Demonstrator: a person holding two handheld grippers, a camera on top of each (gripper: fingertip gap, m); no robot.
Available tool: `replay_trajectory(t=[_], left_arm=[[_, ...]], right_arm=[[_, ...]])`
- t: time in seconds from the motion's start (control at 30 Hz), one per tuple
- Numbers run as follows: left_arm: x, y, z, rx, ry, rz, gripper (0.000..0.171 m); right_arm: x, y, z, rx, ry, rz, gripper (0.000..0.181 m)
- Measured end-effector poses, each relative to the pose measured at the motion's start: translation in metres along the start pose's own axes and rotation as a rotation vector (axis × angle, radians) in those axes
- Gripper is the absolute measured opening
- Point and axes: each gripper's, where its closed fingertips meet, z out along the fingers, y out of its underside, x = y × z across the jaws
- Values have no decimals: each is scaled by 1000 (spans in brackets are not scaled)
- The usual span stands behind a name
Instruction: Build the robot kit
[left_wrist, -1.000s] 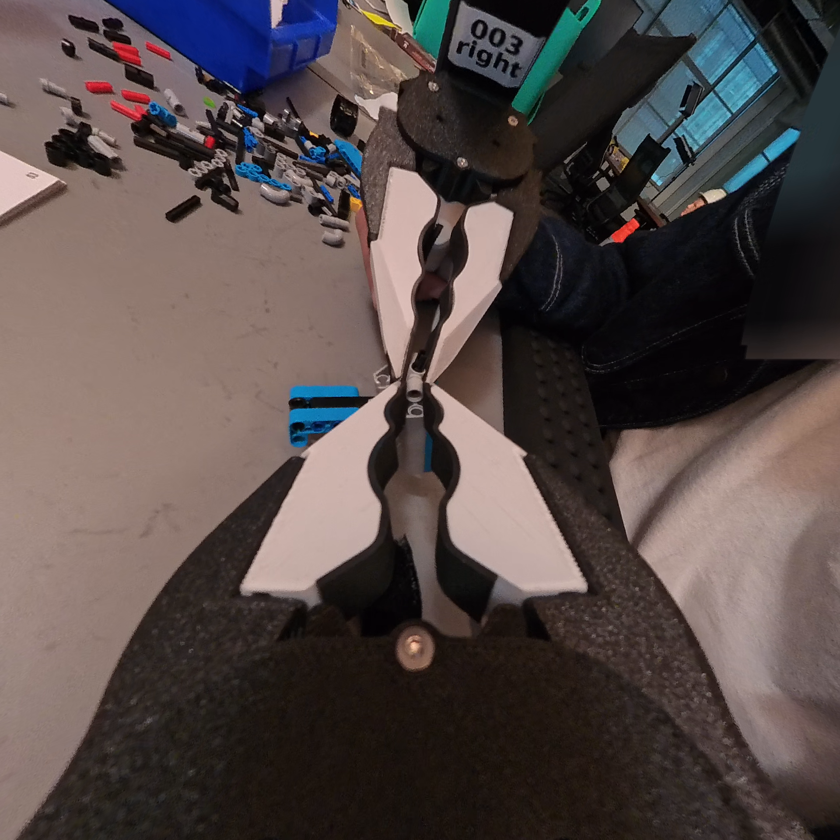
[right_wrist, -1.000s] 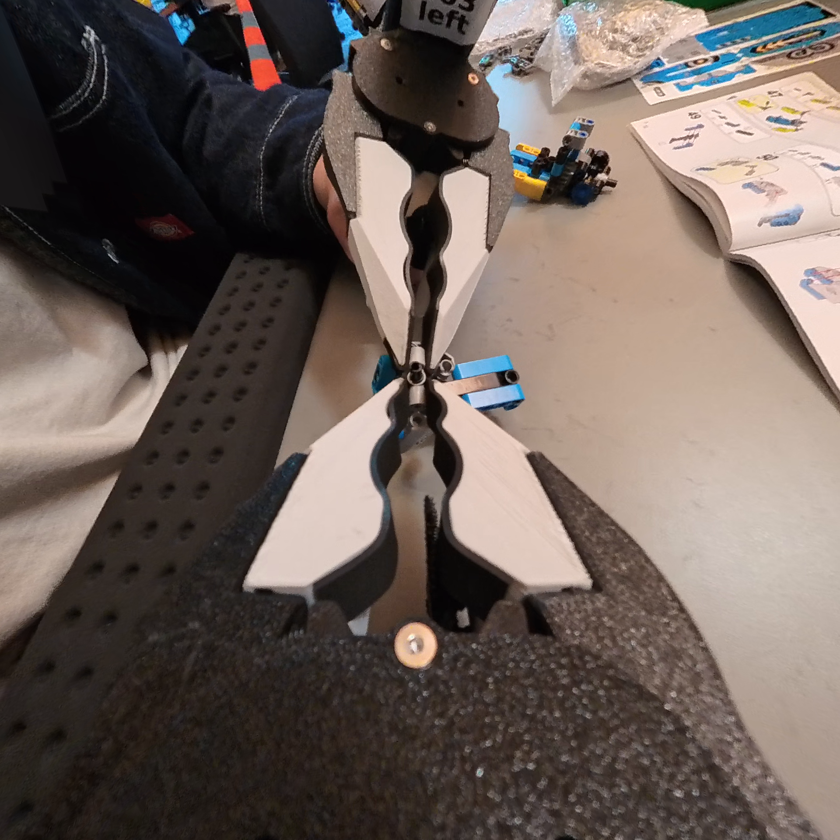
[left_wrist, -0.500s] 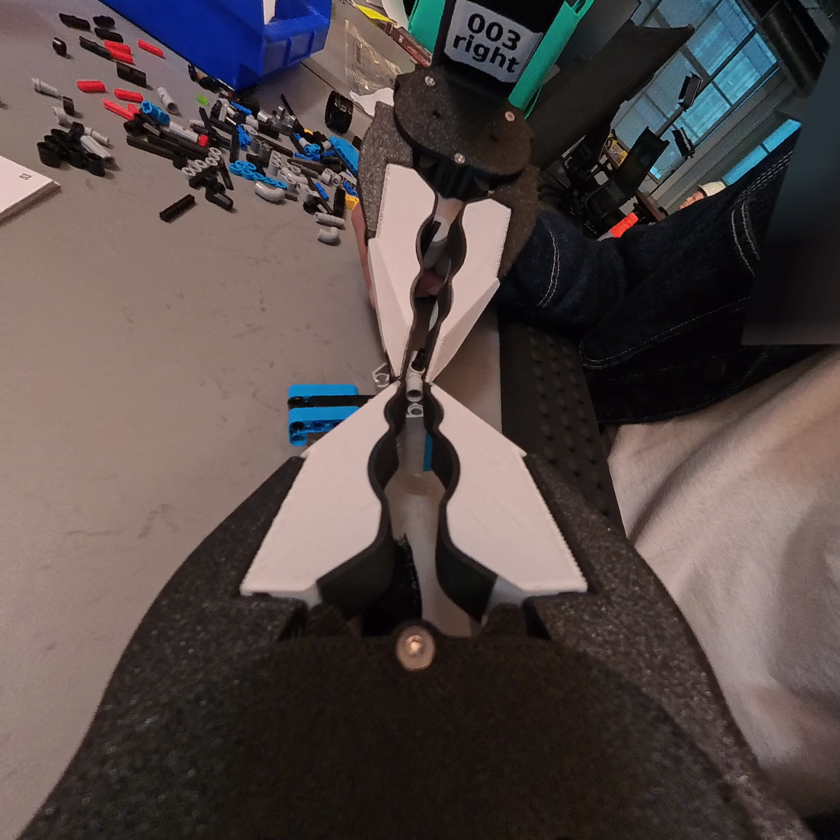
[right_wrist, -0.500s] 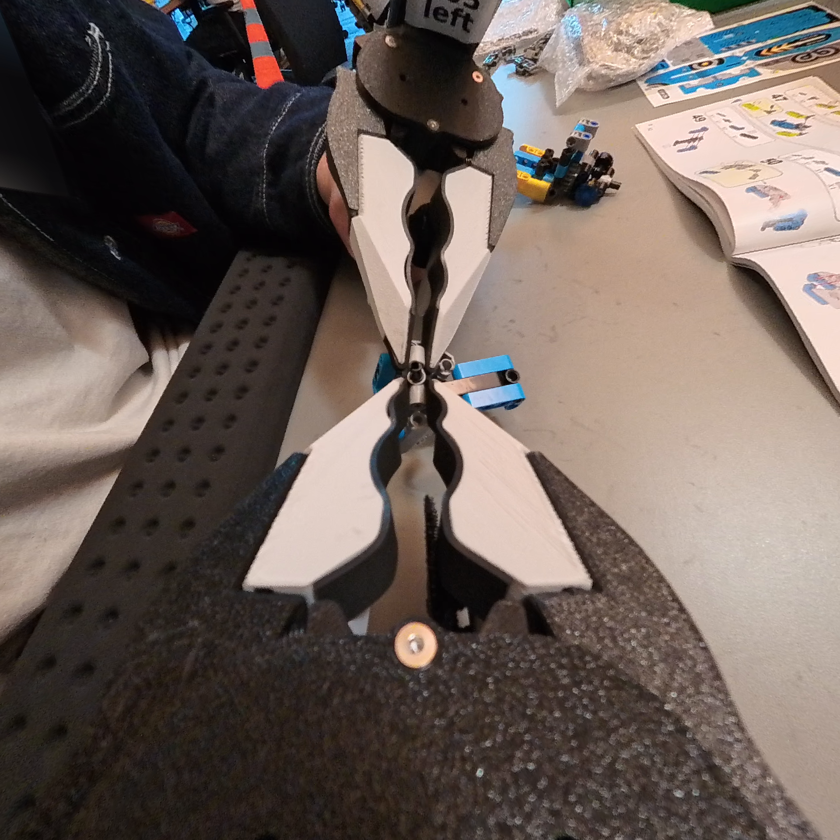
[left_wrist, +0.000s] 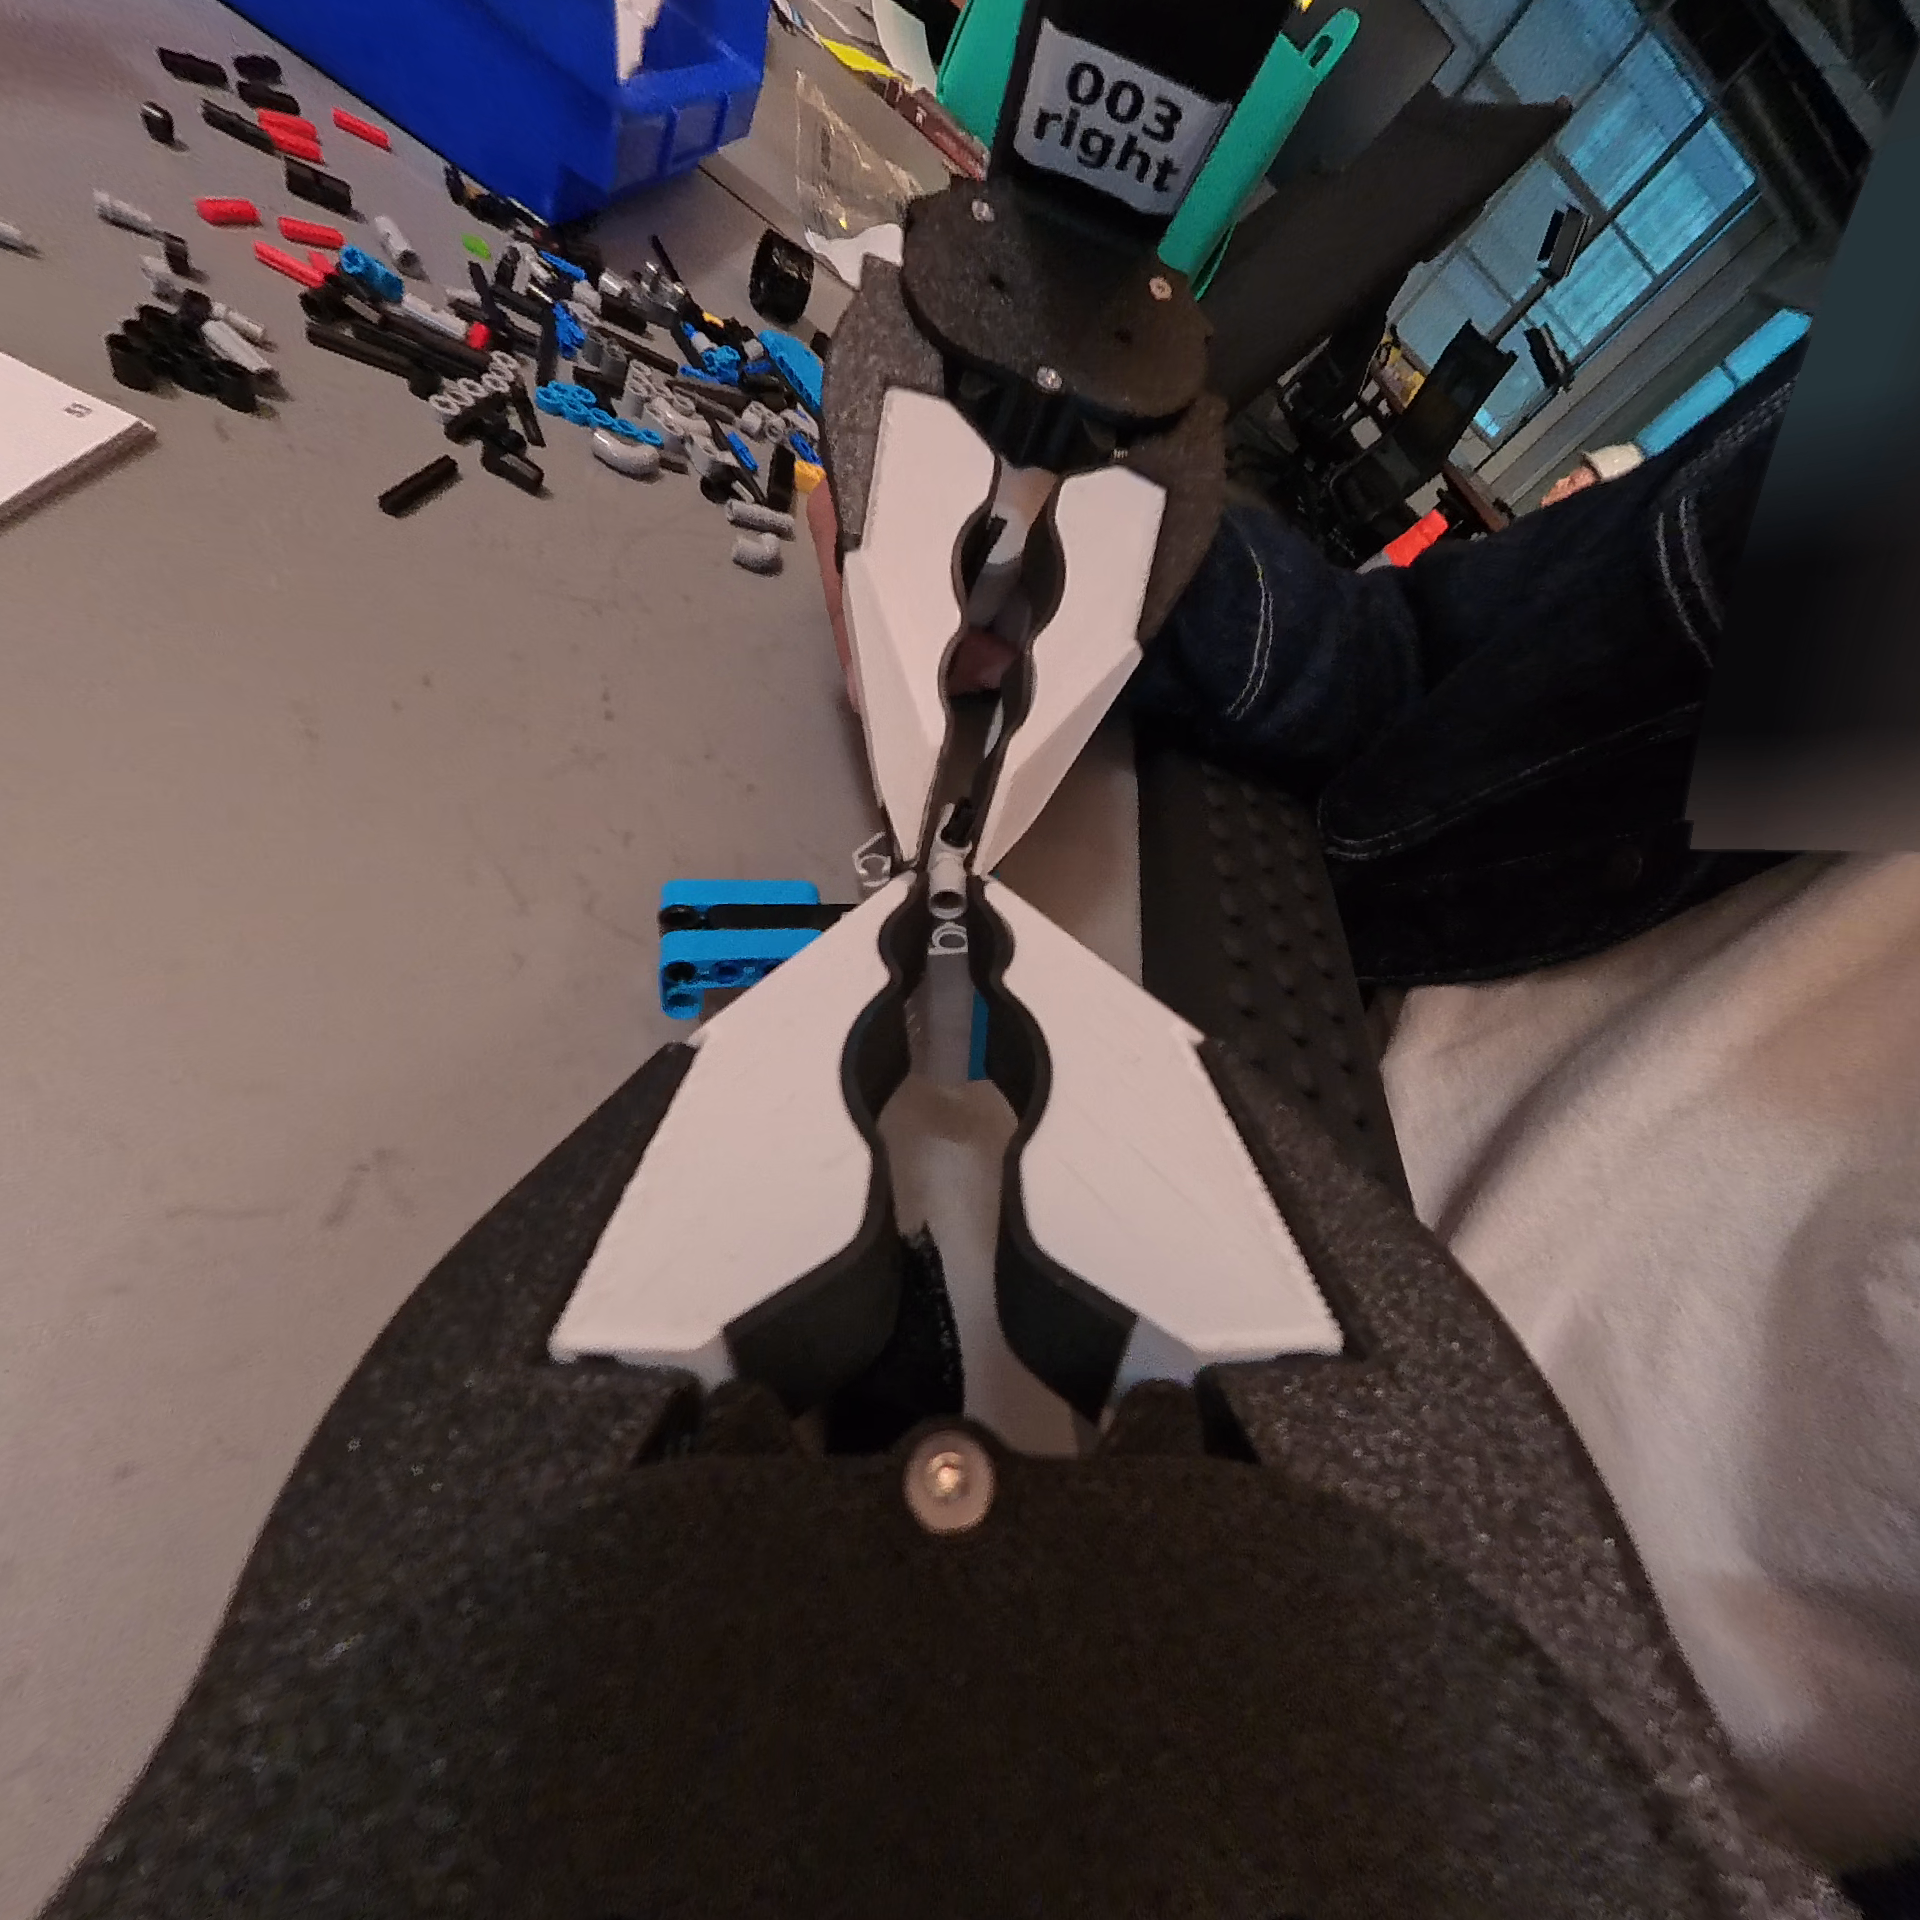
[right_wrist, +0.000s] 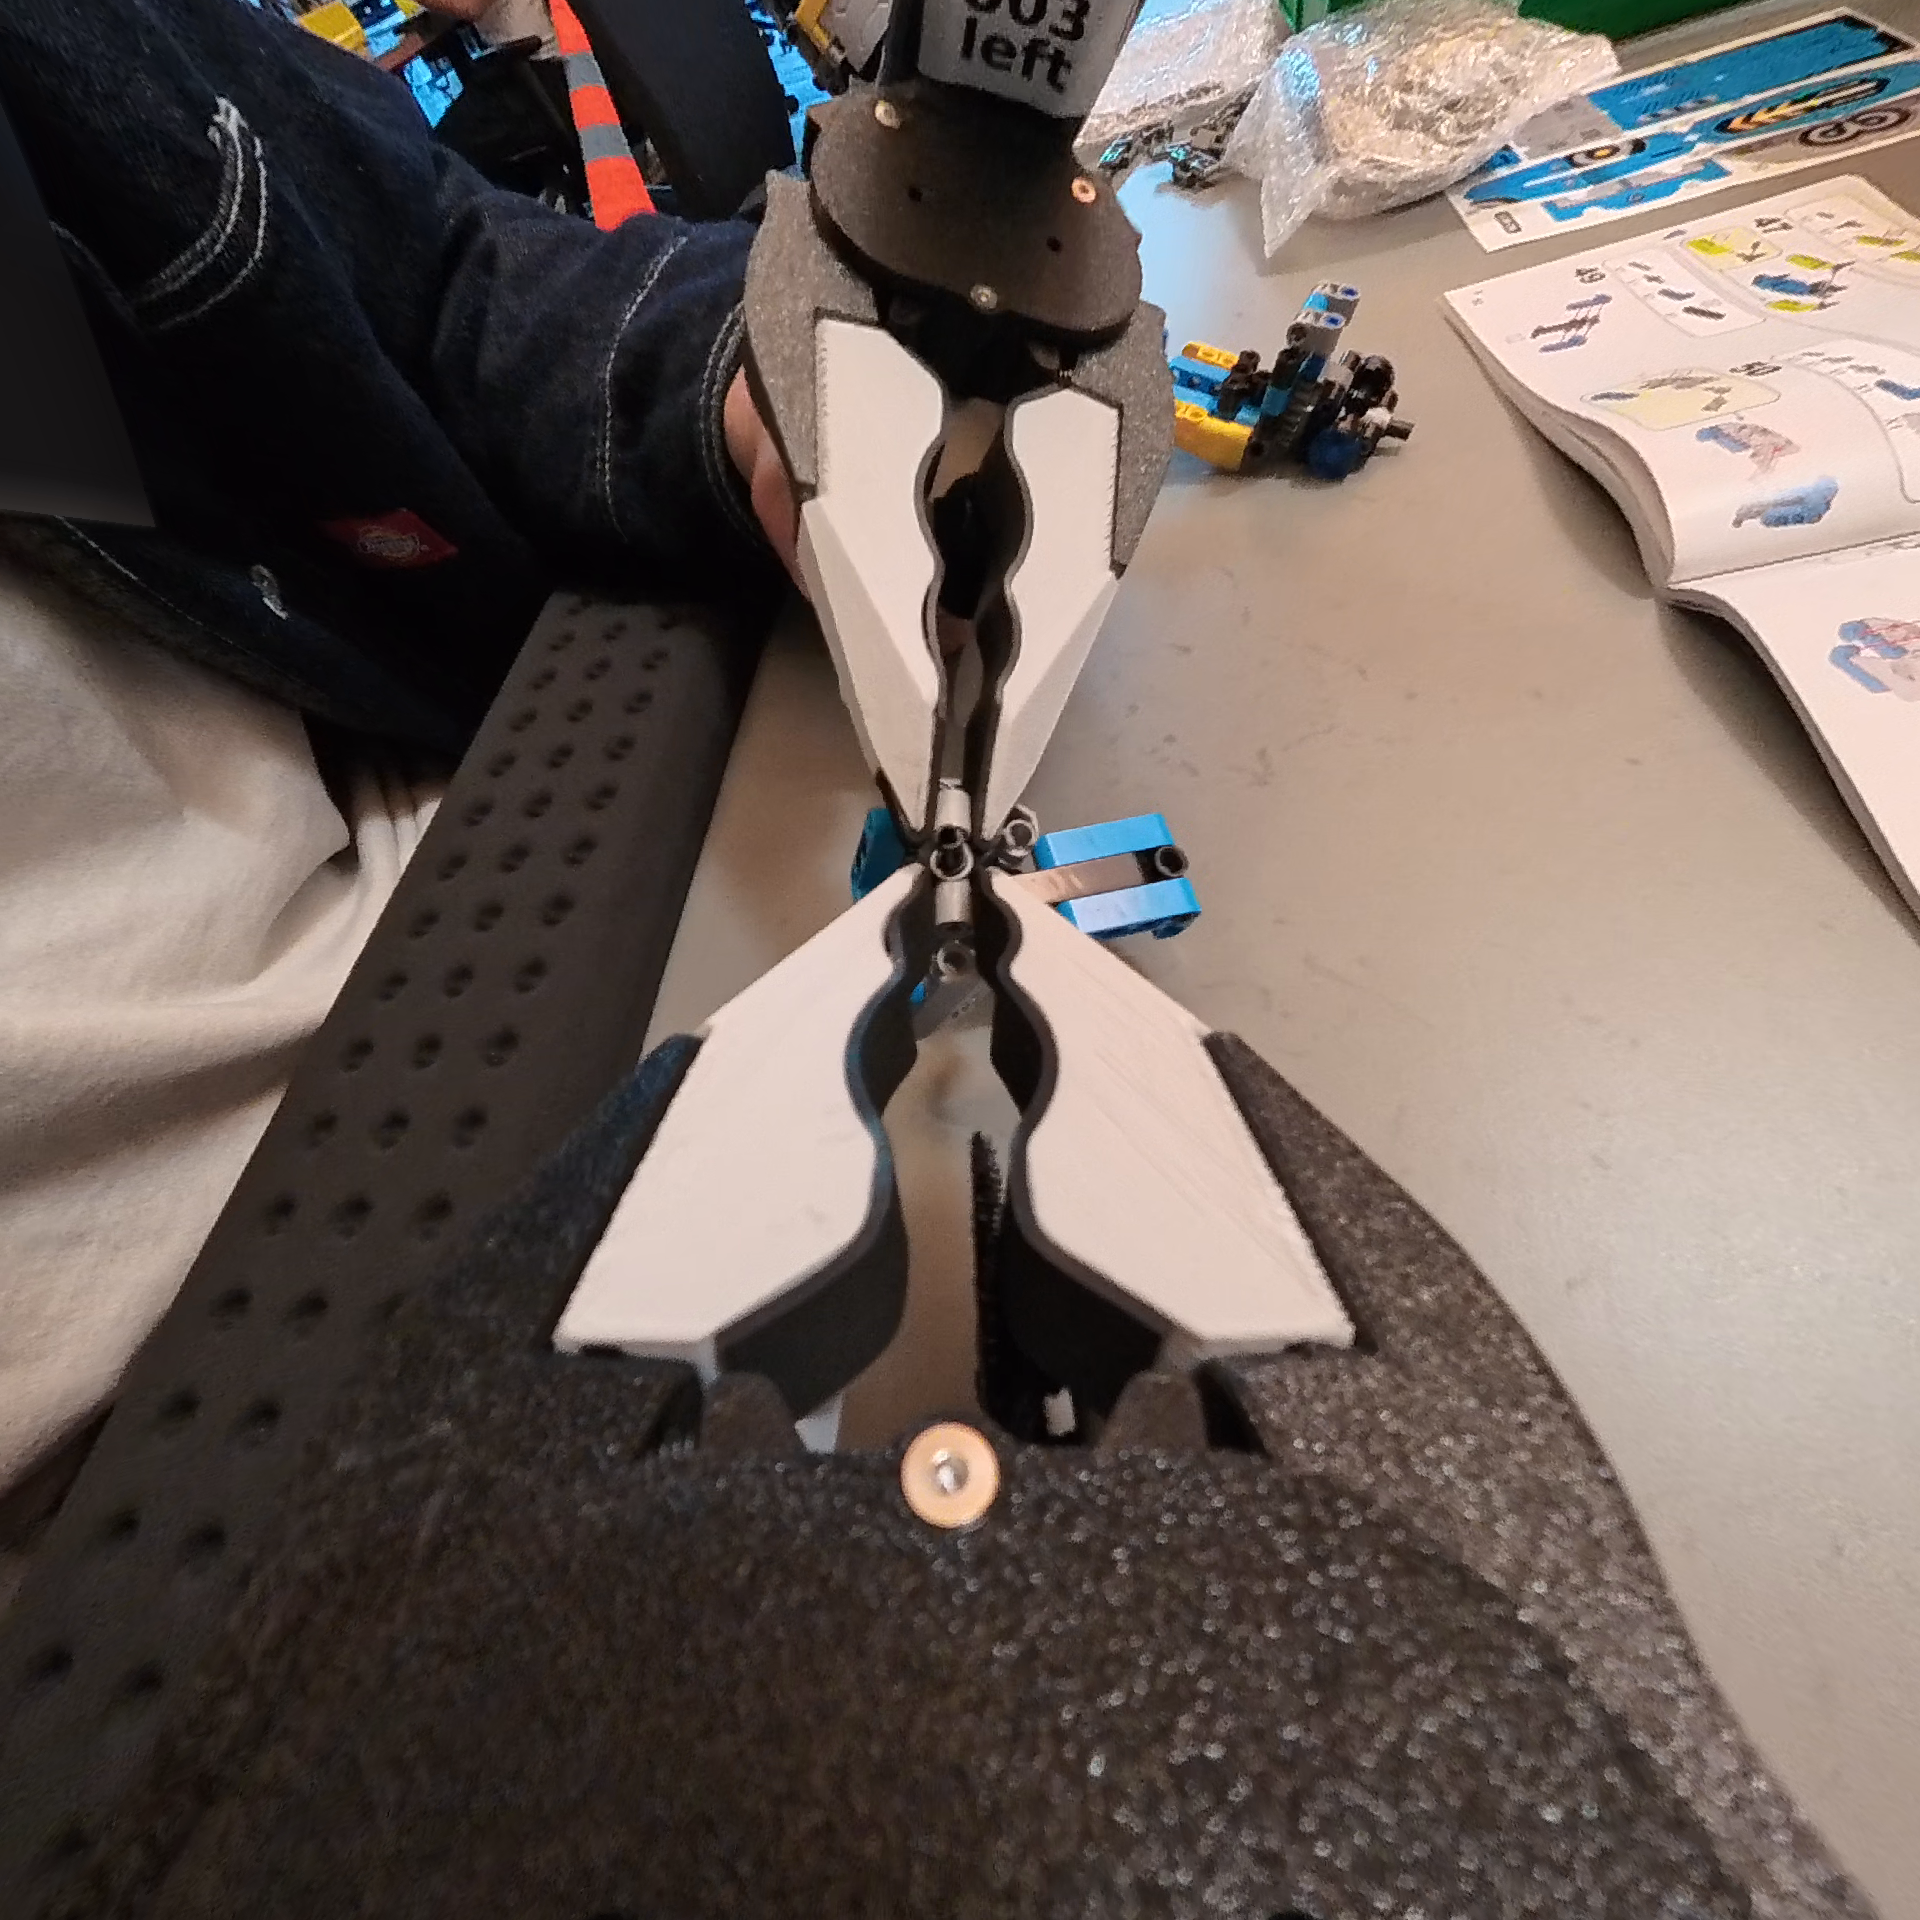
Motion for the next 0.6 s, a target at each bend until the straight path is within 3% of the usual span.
replay_trajectory(t=[0.13, 0.23, 0.33, 0.47, 0.6], left_arm=[[-7, -24, -11, 160, 86, -190, 6], [-11, -41, -24, 282, 166, -310, 6], [-7, -45, -26, 310, 207, -334, 6], [-3, -48, -28, 330, 294, -426, 6], [-1, -50, -28, 344, 349, -484, 6]], right_arm=[[13, -24, -14, 163, 67, -4, 15], [17, -40, -31, 287, 45, 52, 50], [12, -31, -18, 212, 63, -26, 72], [11, -29, -7, 160, 261, -289, 52], [10, -32, -10, 174, 274, -309, 42]])
